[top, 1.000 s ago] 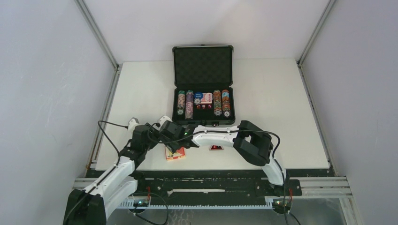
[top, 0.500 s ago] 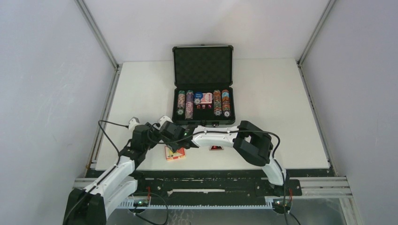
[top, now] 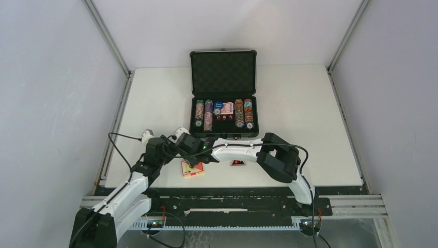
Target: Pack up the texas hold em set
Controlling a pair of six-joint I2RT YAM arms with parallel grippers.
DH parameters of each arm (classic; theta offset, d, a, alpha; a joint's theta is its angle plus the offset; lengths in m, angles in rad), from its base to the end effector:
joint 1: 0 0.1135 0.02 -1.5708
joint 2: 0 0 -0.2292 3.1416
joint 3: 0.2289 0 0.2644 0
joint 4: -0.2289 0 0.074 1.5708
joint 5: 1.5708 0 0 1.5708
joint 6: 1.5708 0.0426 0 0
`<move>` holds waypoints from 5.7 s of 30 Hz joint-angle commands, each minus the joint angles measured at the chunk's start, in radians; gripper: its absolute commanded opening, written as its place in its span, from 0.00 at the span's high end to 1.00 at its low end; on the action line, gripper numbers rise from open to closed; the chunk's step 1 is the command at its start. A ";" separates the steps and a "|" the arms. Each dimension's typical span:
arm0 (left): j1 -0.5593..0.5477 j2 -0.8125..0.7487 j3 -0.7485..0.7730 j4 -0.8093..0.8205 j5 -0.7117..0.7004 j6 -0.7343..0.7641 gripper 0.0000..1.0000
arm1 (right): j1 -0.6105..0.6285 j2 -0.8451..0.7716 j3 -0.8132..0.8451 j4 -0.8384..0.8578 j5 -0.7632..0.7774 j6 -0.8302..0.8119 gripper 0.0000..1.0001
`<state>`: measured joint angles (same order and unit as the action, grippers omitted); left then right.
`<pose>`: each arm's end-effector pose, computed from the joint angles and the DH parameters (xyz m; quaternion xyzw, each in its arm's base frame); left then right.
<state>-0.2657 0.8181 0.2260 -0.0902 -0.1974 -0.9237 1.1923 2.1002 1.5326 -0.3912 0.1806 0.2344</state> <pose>0.1955 -0.0445 0.1138 -0.3304 0.8367 -0.1659 0.4041 0.1740 0.4169 0.1286 -0.4135 0.8553 0.1313 0.2831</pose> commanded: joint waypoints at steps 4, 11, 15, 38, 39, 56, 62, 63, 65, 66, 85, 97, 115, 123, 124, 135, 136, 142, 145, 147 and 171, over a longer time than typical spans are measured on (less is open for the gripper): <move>0.009 -0.007 -0.020 0.032 0.015 0.013 0.39 | -0.003 -0.073 -0.024 0.001 0.009 0.010 0.56; 0.009 -0.006 -0.021 0.036 0.018 0.010 0.39 | -0.008 -0.110 -0.046 0.015 0.015 0.013 0.57; 0.009 0.000 -0.024 0.045 0.029 0.008 0.40 | -0.013 -0.140 -0.068 0.024 0.020 0.014 0.57; 0.009 0.056 -0.074 0.358 0.354 0.084 0.40 | -0.085 -0.342 -0.198 0.006 0.077 -0.014 0.56; 0.008 0.063 -0.074 0.385 0.389 0.094 0.39 | -0.087 -0.358 -0.219 0.007 0.083 -0.013 0.57; -0.088 0.358 -0.057 0.845 0.735 -0.016 0.40 | -0.065 -0.513 -0.362 -0.005 0.132 -0.002 0.56; -0.098 0.460 -0.060 0.998 0.793 -0.086 0.45 | -0.030 -0.514 -0.369 0.002 0.140 0.014 0.56; -0.098 0.464 -0.060 1.004 0.793 -0.089 0.45 | -0.028 -0.514 -0.371 0.002 0.140 0.017 0.56; -0.097 0.467 -0.060 1.007 0.795 -0.091 0.45 | -0.025 -0.517 -0.376 0.003 0.140 0.020 0.56; -0.098 0.469 -0.059 1.008 0.797 -0.091 0.45 | -0.023 -0.517 -0.379 0.003 0.140 0.021 0.56; -0.101 0.766 -0.060 1.479 0.983 -0.317 0.53 | -0.033 -0.545 -0.387 0.010 0.151 0.005 0.56; -0.110 0.768 -0.044 1.488 1.023 -0.315 0.55 | -0.035 -0.540 -0.387 0.006 0.158 -0.001 0.56; -0.167 0.838 -0.002 1.487 1.053 -0.317 0.91 | -0.054 -0.543 -0.387 0.015 0.150 -0.010 0.56; -0.176 0.835 0.006 1.488 1.064 -0.306 1.00 | -0.057 -0.542 -0.386 0.013 0.149 -0.010 0.55; -0.176 0.830 0.006 1.488 1.062 -0.298 1.00 | -0.057 -0.546 -0.387 0.008 0.150 -0.010 0.54; -0.175 0.751 0.050 1.474 0.974 -0.233 1.00 | -0.104 -0.722 -0.509 -0.015 0.128 -0.011 0.29; -0.176 0.743 0.060 1.468 0.961 -0.221 1.00 | -0.117 -0.755 -0.538 0.001 0.117 -0.004 0.29; -0.178 0.699 0.204 1.309 0.935 -0.044 1.00 | -0.262 -0.975 -0.712 0.132 0.031 0.033 0.32; -0.194 0.662 0.340 1.055 0.959 0.225 1.00 | -0.348 -1.089 -0.776 0.178 -0.013 0.044 0.34; -0.211 0.656 0.455 0.834 0.973 0.455 1.00 | -0.386 -1.141 -0.801 0.205 -0.031 0.039 0.34; -0.298 1.150 1.407 -0.404 0.829 1.641 1.00 | -0.521 -1.176 -0.903 0.164 -0.067 0.016 0.34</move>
<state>-0.5480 1.9610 1.5352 -0.4534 0.6525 0.6212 0.6819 0.9211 0.6289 -0.2573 0.1215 0.2485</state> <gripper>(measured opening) 0.014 0.657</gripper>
